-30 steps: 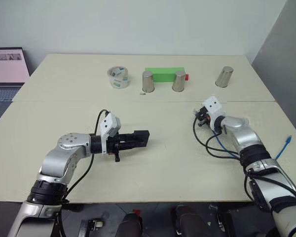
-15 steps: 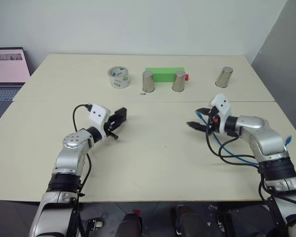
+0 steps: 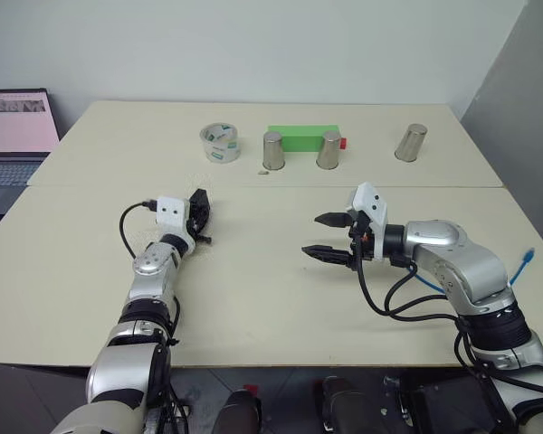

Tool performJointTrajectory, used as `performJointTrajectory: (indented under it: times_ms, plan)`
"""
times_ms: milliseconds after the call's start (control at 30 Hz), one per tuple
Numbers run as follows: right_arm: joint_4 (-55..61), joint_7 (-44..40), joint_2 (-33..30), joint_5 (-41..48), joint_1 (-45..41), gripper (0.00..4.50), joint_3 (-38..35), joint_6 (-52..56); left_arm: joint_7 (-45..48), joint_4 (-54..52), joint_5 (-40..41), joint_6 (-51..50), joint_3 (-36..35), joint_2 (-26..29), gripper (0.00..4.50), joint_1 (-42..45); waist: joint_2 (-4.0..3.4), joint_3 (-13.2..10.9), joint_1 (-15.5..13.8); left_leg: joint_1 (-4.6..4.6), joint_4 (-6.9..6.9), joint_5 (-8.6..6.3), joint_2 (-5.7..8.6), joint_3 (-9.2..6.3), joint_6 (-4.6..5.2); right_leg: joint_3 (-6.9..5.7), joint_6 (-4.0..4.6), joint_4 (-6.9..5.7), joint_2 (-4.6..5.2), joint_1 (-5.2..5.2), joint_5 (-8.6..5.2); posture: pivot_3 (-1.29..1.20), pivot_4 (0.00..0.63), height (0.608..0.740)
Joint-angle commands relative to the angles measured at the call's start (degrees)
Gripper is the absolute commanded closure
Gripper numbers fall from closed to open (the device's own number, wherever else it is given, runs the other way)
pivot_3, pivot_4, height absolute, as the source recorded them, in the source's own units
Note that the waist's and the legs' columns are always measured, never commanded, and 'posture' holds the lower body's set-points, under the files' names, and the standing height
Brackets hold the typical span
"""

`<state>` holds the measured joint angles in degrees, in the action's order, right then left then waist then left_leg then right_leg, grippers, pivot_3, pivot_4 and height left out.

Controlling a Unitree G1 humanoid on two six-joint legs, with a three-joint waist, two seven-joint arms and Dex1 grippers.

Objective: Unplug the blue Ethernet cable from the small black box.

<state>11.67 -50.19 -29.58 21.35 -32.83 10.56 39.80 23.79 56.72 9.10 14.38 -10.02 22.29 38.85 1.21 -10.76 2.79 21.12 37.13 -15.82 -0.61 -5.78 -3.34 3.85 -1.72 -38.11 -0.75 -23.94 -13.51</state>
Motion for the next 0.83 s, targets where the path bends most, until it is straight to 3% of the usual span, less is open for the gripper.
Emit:
performJointTrajectory:
  times_ms: [33,200,367,467,633,833]
  plan:
    - [2.62,0.65,-0.54,-0.29,-0.01,0.55,-0.39,-0.47,1.88,-1.65,0.71,-2.03,-0.74,0.42,2.22,-3.78,-0.02,0.01,0.26,-0.09,-0.05,0.0,0.0,0.02,0.0,0.02,-0.01,0.01,0.0,0.07,-0.01,0.0,0.15,0.74]
    - [4.25,1.93,-0.88,-0.31,1.14,0.55,-1.06,-0.14,1.11,-16.01,1.56,-8.66,-1.43,1.59,1.29,-10.99,-0.03,0.02,0.76,-0.25,-0.09,0.0,-0.03,0.07,0.0,0.08,-0.17,0.04,0.0,0.21,-0.1,0.0,0.15,0.74]
    - [6.78,3.64,-2.67,0.68,4.36,0.55,-4.16,0.95,4.53,-41.3,5.23,-24.58,-1.78,6.06,1.29,-22.22,-0.02,0.01,1.02,-0.24,-0.13,-0.01,-0.1,0.08,0.0,0.12,-0.16,0.04,0.01,0.18,-0.1,0.0,0.15,0.74]
    - [7.14,4.03,-4.87,1.59,6.84,0.55,-7.79,1.43,13.69,-53.46,9.61,-30.99,-2.92,14.11,1.29,-27.94,-0.01,-0.02,0.85,-0.19,-0.15,-0.01,-0.13,0.08,-0.01,0.12,-0.16,0.05,0.0,0.12,-0.12,0.0,0.15,0.74]
    - [6.35,2.72,-9.36,2.71,8.93,0.55,-12.58,2.06,22.59,-59.26,15.74,-38.14,-6.4,24.03,1.29,-28.26,0.01,-0.06,-0.25,-0.19,-0.11,0.0,-0.09,0.01,0.0,-0.03,-0.07,0.07,-0.04,0.17,-0.22,0.0,0.15,0.74]
    - [3.34,2.73,-12.45,2.77,8.62,0.55,-15.04,1.22,26.58,-60.86,17.84,-40.25,-7.52,27.77,1.29,-27.38,0.0,-0.06,0.1,-0.25,-0.13,-0.01,-0.09,0.15,0.0,0.09,-0.06,0.15,-0.04,0.23,-0.23,0.0,0.15,0.74]
